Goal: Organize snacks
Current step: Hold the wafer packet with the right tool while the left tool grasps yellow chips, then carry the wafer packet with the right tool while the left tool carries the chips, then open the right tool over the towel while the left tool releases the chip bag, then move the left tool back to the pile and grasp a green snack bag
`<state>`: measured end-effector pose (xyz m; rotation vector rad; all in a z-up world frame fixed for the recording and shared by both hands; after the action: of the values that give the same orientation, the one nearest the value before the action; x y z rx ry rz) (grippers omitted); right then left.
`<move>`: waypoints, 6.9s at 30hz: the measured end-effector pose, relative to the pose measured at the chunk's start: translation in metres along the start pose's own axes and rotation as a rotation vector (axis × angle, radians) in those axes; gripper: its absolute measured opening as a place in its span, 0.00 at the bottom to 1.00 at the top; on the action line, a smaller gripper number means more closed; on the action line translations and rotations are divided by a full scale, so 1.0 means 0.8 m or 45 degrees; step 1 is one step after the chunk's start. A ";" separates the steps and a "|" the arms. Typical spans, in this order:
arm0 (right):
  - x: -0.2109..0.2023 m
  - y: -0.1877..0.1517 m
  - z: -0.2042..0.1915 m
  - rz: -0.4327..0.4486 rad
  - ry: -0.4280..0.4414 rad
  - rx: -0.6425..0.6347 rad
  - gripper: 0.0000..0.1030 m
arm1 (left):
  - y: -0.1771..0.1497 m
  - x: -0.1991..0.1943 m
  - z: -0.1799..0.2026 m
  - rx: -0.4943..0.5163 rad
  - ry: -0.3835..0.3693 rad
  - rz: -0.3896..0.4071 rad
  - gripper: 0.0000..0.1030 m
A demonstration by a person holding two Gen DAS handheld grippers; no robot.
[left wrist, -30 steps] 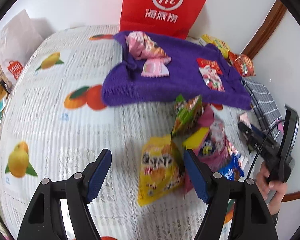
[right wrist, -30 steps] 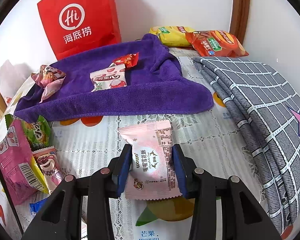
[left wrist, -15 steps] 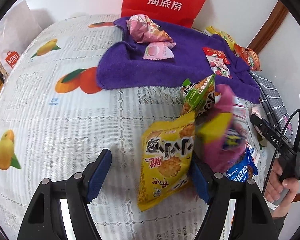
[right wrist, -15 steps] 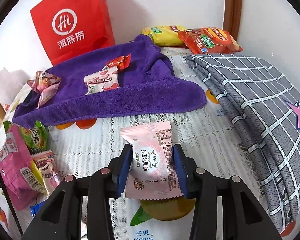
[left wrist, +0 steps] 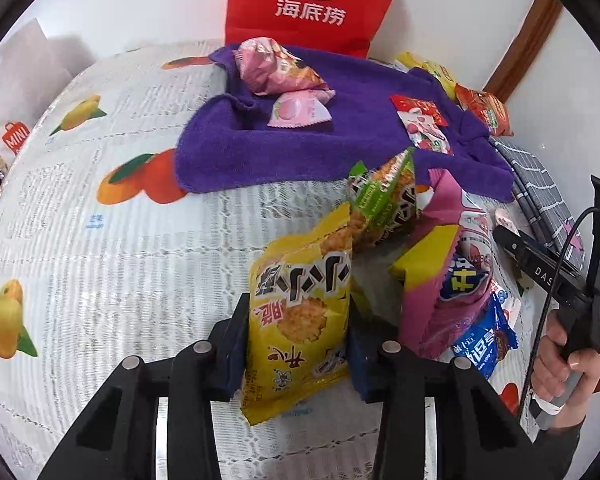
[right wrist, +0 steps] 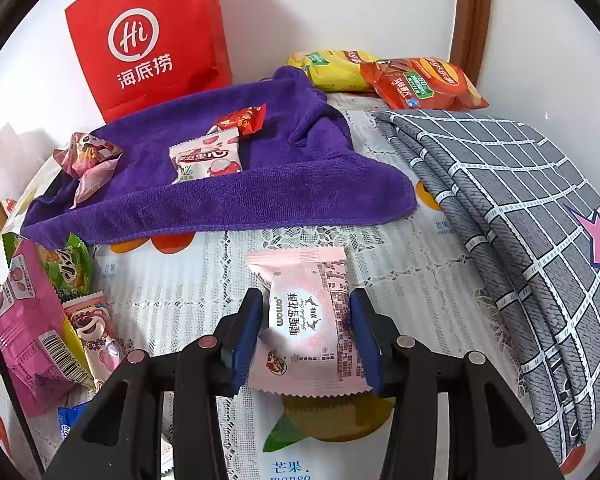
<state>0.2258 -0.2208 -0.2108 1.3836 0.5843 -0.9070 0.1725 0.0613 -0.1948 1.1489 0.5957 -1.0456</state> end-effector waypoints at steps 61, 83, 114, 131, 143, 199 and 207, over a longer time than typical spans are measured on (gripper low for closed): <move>0.007 0.200 -0.024 0.224 0.338 0.103 0.35 | 0.237 0.019 0.093 0.115 0.034 0.211 0.38; 0.064 0.160 -0.030 0.052 0.329 0.066 0.36 | 0.238 0.076 0.089 0.103 0.030 0.110 0.38; 0.092 0.160 -0.048 -0.050 0.231 -0.044 0.39 | 0.230 0.086 0.102 0.138 0.043 0.039 0.38; 0.071 0.165 -0.048 0.061 0.192 -0.051 0.60 | 0.222 0.110 0.098 0.116 0.051 -0.050 0.40; 0.067 0.167 -0.048 0.082 0.191 -0.025 0.61 | 0.222 0.113 0.100 0.108 0.020 -0.077 0.54; 0.020 0.152 -0.016 0.145 0.283 0.106 0.61 | 0.077 0.078 0.057 -0.022 -0.129 -0.101 0.57; -0.001 0.131 -0.031 0.165 0.337 0.054 0.61 | 0.071 0.053 0.040 -0.046 -0.130 -0.058 0.40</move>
<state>0.3151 -0.2016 -0.1532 1.5741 0.6692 -0.6402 0.2374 0.0193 -0.1940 1.0478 0.5603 -1.1213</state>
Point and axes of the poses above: each gripper's, at about its wrist camera, not at the fingertips, and x roughly the way its jaws point, z to its right, y to its top, the point moved 2 cm from there along x, roughly the way its jaws point, and after that the axes turned 11 degrees about -y, right-handed, at the moved point
